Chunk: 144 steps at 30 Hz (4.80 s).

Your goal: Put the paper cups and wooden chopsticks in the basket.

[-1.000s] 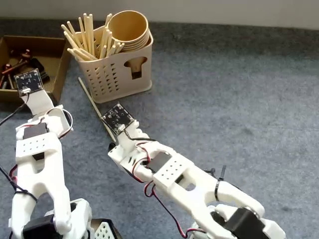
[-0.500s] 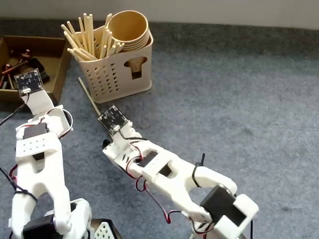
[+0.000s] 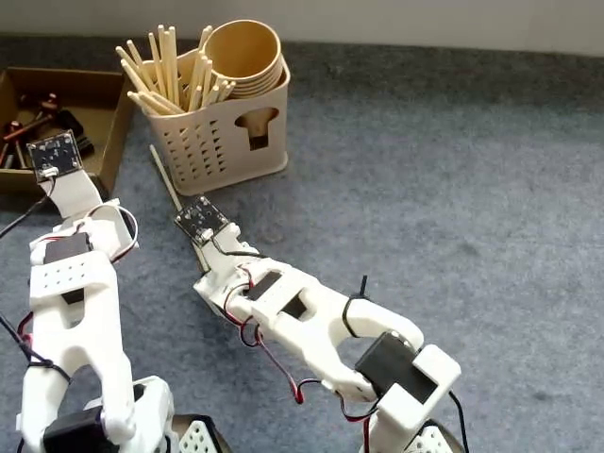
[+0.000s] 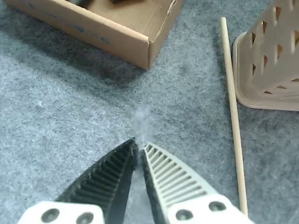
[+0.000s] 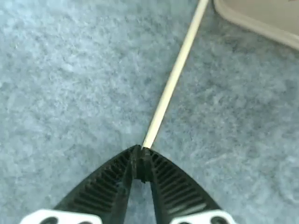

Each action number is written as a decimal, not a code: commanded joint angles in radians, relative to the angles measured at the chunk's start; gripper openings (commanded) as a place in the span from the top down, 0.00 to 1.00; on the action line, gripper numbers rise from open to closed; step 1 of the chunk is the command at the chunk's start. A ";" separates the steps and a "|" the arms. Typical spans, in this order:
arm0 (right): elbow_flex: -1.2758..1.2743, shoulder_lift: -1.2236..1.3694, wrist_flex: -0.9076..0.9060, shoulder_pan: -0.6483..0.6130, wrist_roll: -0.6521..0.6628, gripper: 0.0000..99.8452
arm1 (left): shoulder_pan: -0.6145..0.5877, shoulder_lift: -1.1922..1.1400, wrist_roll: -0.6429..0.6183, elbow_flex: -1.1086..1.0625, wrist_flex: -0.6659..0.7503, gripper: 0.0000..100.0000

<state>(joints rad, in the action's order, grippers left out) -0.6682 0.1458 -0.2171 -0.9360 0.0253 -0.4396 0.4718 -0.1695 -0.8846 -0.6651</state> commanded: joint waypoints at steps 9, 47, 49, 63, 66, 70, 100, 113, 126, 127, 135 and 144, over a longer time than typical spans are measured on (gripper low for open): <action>0.226 -0.012 -0.550 0.111 0.100 0.99 | -0.007 0.036 0.000 0.004 0.015 1.00; 0.288 0.231 -0.147 0.033 -0.055 0.77 | -0.007 0.036 0.002 0.004 0.015 1.00; 0.298 0.225 -0.151 0.031 -0.055 0.77 | -0.007 0.036 0.002 0.004 0.015 1.00; 0.297 0.200 -0.208 -0.001 -0.028 0.94 | -0.007 0.035 0.003 0.004 0.015 1.00; 0.295 0.200 -0.231 -0.001 0.066 0.94 | -0.007 0.035 0.003 0.004 0.015 1.00; 0.303 0.200 -0.343 0.001 0.086 0.94 | -0.007 0.035 0.003 0.004 0.015 1.00; 0.277 0.016 -0.542 0.007 0.025 0.79 | -0.008 0.035 0.005 0.005 0.015 1.00; 0.183 0.087 -0.302 0.058 0.041 0.93 | -0.008 0.033 0.005 0.005 0.015 1.00; 0.145 -0.185 -0.691 0.074 0.284 0.99 | -0.008 0.033 0.005 0.005 0.015 1.00; 0.145 -0.217 -0.728 0.084 0.299 0.99 | -0.008 0.033 0.005 0.005 0.015 1.00; 0.143 -0.420 -1.059 0.220 0.474 0.99 | -0.008 0.031 0.005 0.005 0.017 1.00; 0.153 -0.479 -1.267 0.315 0.594 0.94 | -0.008 0.030 0.005 0.005 0.032 1.00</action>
<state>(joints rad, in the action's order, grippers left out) -0.5286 -0.2900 -1.4477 -0.6475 0.6007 -0.4396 0.4718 -0.1695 -0.8846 -0.6483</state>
